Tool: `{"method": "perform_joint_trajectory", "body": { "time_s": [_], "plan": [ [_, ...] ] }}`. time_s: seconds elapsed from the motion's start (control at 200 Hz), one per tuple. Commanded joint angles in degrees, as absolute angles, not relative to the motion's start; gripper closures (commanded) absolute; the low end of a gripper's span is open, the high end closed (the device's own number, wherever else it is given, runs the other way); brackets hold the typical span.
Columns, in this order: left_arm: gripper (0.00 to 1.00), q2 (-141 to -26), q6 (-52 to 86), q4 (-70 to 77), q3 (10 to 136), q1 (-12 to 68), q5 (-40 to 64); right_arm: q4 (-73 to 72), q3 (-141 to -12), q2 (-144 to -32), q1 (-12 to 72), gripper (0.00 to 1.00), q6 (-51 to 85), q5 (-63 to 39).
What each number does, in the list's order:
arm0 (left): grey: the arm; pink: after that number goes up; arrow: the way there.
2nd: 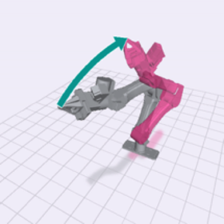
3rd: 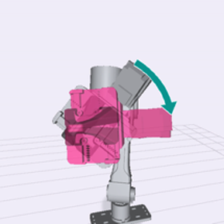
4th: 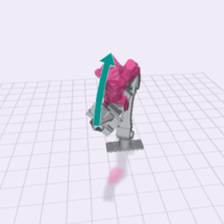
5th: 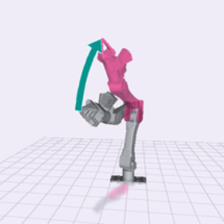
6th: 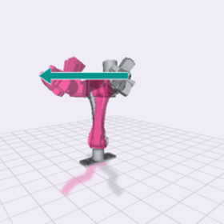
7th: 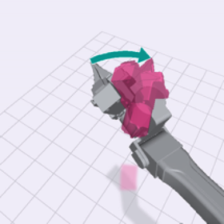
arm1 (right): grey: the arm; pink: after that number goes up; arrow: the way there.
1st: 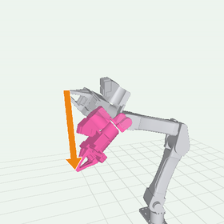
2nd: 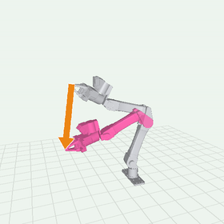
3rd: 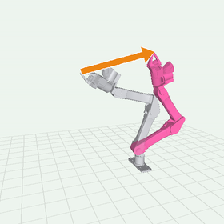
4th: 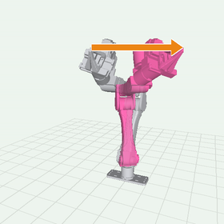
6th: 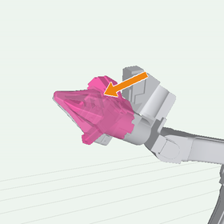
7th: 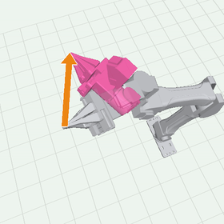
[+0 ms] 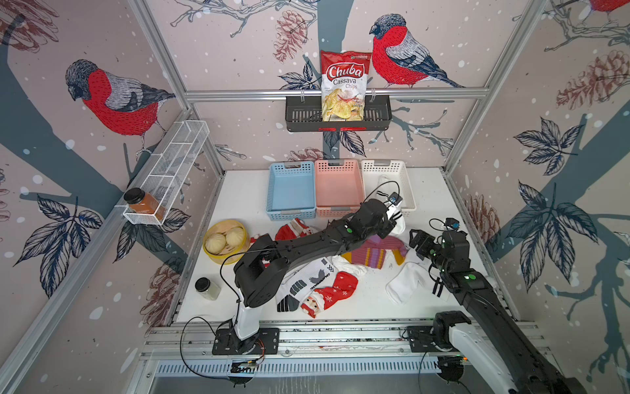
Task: Sort the socks into the basket by color
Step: Place the sock in the bin.
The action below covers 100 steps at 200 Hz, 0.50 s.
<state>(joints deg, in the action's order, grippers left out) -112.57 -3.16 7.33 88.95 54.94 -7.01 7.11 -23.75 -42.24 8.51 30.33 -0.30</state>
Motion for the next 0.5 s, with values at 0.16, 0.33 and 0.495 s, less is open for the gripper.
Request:
{"method": "perform_joint_trajectory", "body": {
  "time_s": [0.16, 0.33, 0.495],
  "plan": [
    [1.00, -128.26, 0.04, 4.07, 111.08, 46.43, 1.21, 5.24, -22.85, -41.34, 9.40, 0.12, 32.00, -2.02],
    [1.00, -136.07, 1.31, 3.61, 120.19, 43.76, 2.73, 6.05, -22.59, -40.66, 10.38, 0.12, 32.14, -1.86],
    [1.00, -141.67, 4.65, 3.78, 125.49, 41.50, 5.85, 7.23, -23.16, -40.44, 11.03, 0.12, 31.91, -1.32]
  ]
}}
